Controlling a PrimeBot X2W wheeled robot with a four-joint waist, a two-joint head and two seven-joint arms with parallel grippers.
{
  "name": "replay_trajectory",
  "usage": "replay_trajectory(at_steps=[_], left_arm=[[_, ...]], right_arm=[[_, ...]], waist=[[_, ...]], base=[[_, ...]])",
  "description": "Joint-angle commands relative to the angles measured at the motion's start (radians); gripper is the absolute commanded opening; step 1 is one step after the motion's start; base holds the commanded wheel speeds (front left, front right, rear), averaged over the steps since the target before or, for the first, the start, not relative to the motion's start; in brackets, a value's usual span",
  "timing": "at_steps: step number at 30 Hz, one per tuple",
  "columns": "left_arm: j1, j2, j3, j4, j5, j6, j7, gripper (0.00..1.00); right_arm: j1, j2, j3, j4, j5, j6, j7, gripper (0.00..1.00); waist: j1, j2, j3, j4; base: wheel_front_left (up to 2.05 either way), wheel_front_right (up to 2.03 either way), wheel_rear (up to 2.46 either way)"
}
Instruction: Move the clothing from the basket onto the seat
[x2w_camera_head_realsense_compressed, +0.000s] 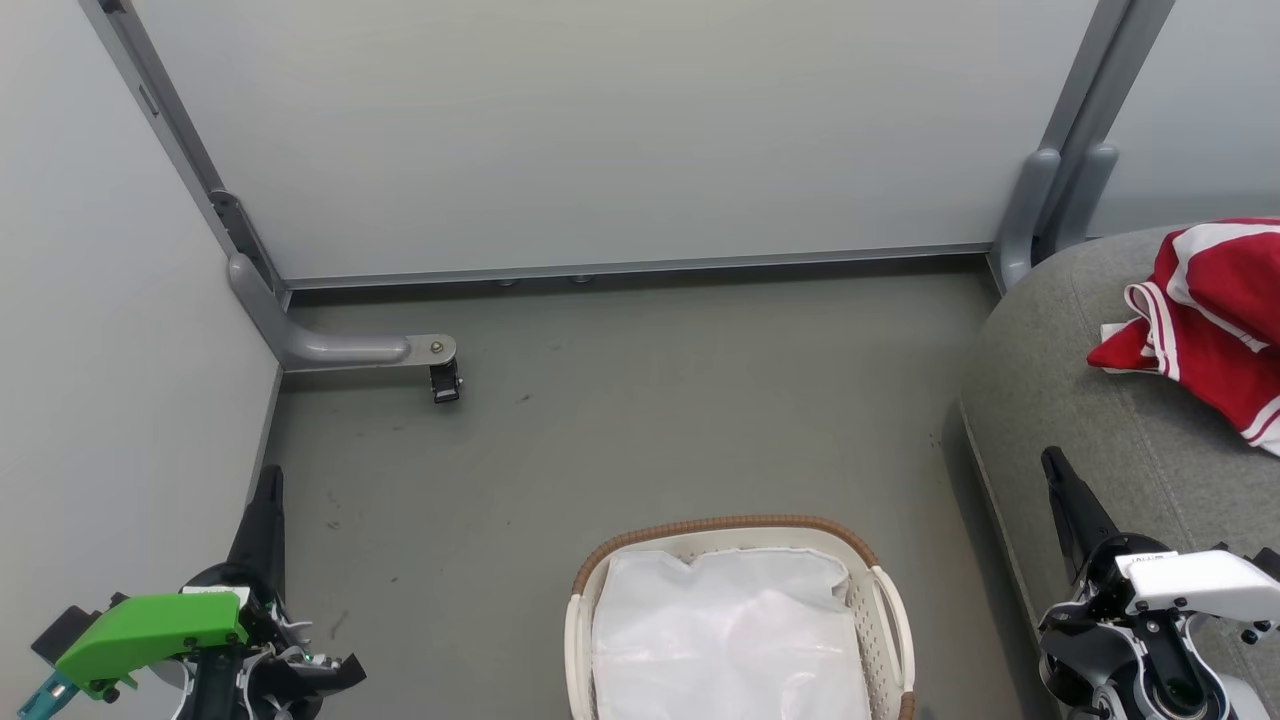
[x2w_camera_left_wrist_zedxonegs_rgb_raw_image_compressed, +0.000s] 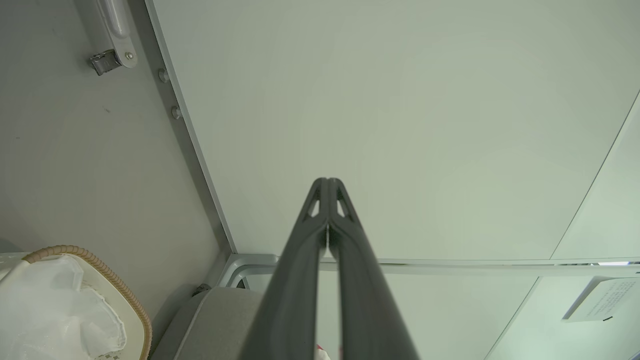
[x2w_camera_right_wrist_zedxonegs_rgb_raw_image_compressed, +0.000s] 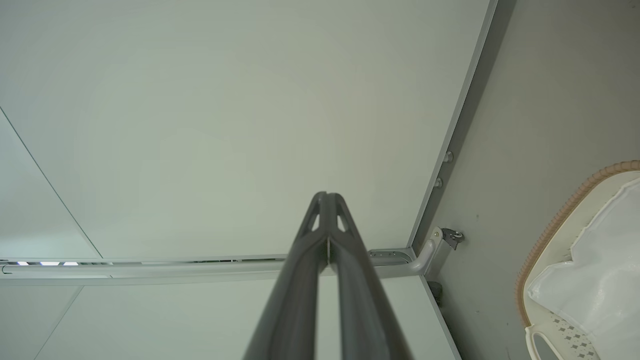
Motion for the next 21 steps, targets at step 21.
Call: replay_trajectory(at_steps=[21], left_arm=[[-0.01, 0.007, 0.002, -0.002, -0.003, -0.006, 0.004, 0.0]], right_arm=[[-0.008, -0.002, -0.003, -0.002, -0.002, -0.001, 0.003, 0.0]], waist=[[0.0, 0.0108, 0.0, 0.0]], base=[[0.0, 0.0, 0.0]])
